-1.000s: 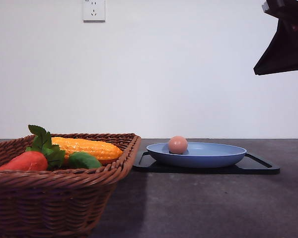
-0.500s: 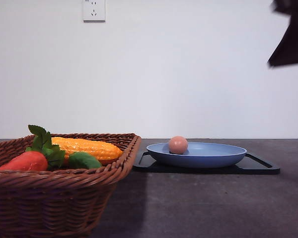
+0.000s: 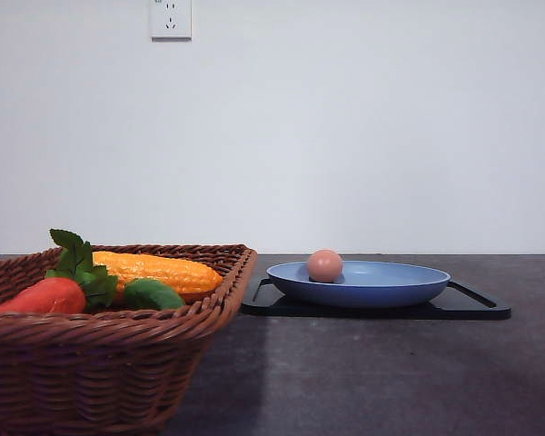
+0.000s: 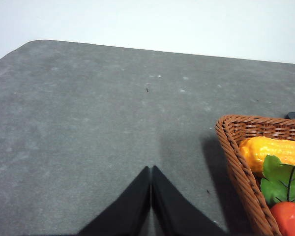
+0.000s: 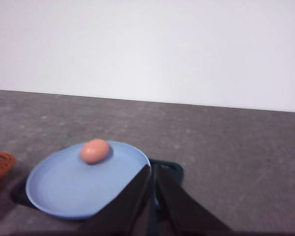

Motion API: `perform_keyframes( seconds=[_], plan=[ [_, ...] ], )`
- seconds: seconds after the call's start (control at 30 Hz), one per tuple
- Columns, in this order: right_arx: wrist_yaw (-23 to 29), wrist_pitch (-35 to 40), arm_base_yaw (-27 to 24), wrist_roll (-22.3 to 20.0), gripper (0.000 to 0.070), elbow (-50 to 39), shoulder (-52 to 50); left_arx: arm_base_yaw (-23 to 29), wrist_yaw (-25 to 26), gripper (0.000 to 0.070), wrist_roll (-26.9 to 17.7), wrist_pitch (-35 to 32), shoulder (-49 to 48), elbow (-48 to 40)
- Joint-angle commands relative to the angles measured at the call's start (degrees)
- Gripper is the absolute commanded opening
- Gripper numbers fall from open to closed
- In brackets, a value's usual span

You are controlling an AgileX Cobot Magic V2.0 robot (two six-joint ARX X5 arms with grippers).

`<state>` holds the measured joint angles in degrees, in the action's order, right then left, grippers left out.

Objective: Transfer egg from basket to plate and serve

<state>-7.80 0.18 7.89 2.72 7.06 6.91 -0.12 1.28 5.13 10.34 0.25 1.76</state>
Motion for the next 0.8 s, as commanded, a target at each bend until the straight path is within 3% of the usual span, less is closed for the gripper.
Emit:
perform_keyframes(
  seconds=[0.0, 0.2, 0.47, 0.77],
  plan=[
    [-1.2, 0.2, -1.1, -0.8, 0.0000, -1.6, -1.2, 0.1, 0.0, 0.0000, 0.1, 0.3, -0.1, -1.6],
    [-1.7, -0.1, -3.1, -0.8, 0.0000, -6.5, -4.9, 0.1, 0.0, 0.0000, 0.1, 0.3, -0.1, -1.6],
    [-3.4, -9.3, -3.2, -0.3, 0.0000, -6.6, -6.7, 0.1, 0.0, 0.0000, 0.1, 0.3, -0.1, -1.6],
    [-4.0, -9.2, -3.2, 1.5, 0.0000, -6.6, -6.7, 0.1, 0.0, 0.0000, 0.1, 0.3, -0.1, -1.6]
  ],
)
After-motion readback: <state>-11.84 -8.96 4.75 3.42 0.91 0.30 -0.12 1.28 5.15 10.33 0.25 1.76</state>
